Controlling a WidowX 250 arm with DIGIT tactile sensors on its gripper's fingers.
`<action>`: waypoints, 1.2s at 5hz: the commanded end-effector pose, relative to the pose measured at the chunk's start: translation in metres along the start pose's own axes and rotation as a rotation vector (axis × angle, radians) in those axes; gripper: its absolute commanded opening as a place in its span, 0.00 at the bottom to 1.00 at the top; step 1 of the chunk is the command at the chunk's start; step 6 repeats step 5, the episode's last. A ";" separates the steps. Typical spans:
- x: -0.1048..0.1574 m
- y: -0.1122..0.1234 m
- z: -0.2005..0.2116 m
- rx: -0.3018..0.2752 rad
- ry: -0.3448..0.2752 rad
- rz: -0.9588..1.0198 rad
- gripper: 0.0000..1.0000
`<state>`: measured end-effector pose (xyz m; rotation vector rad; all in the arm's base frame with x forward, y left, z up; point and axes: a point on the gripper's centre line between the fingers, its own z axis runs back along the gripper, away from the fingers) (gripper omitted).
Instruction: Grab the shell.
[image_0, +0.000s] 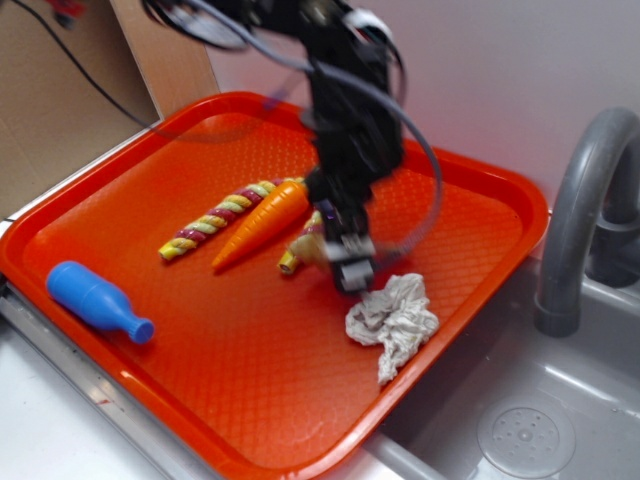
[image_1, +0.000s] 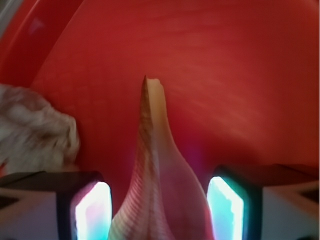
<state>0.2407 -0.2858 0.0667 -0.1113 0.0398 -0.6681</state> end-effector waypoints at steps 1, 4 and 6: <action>-0.055 0.041 0.110 0.076 -0.169 0.329 0.00; -0.135 0.084 0.173 0.149 -0.307 0.663 0.00; -0.128 0.086 0.171 0.152 -0.298 0.641 0.00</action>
